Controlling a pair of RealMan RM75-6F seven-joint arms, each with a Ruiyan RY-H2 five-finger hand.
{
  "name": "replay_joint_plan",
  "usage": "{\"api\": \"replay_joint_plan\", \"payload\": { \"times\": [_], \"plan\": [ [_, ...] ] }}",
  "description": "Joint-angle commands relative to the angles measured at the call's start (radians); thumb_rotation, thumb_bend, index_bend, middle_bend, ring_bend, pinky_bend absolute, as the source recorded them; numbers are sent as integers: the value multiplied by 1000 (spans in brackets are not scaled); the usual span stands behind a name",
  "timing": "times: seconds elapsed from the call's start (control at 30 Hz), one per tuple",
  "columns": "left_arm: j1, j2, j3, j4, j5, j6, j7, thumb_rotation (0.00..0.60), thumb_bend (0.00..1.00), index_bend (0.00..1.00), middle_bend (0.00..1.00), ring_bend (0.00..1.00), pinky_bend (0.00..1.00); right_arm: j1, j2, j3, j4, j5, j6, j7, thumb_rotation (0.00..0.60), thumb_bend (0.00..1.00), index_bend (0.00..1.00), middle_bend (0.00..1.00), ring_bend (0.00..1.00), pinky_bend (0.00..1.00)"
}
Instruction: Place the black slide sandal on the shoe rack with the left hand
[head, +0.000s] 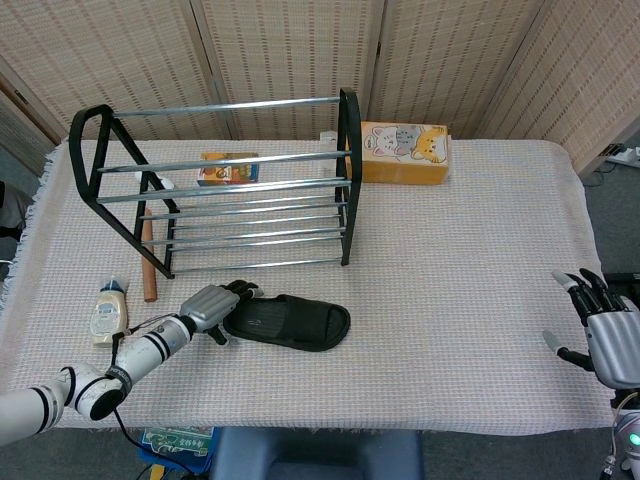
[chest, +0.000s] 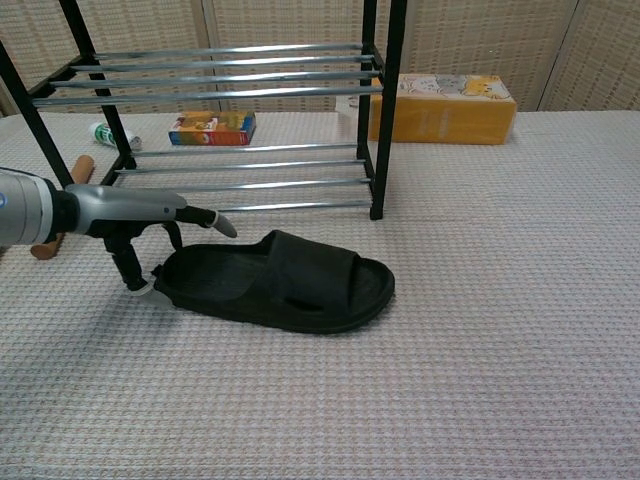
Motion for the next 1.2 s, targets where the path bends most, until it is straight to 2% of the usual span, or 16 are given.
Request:
{"api": "replay_joint_plan", "payload": {
  "times": [0.03,0.4,0.57,0.77,1.2],
  "plan": [
    [-4,11,11,-24,7,2,10,600,246,155,111,29,264,-2,-2,0,3,0,2,2,600,230,102,188,134,250],
    [-14,78,54,-162,-5,0,79,600,246,172,122,29,264,-9,-7,0,13,-2,12,14,600,230,102,188,134,250],
    [-3,99,66,-229,-21,35,114,600,246,152,122,29,264,-13,-9,-1,18,-2,17,19,600,230,102,188,134,250],
    [69,70,55,-262,-139,212,205,600,246,13,120,29,262,-17,-7,0,24,-5,23,30,600,230,102,188,134,250],
    [64,-11,64,-325,-325,272,355,600,195,0,25,30,253,-22,-13,-2,49,-5,25,58,600,230,102,188,134,250]
  ]
}}
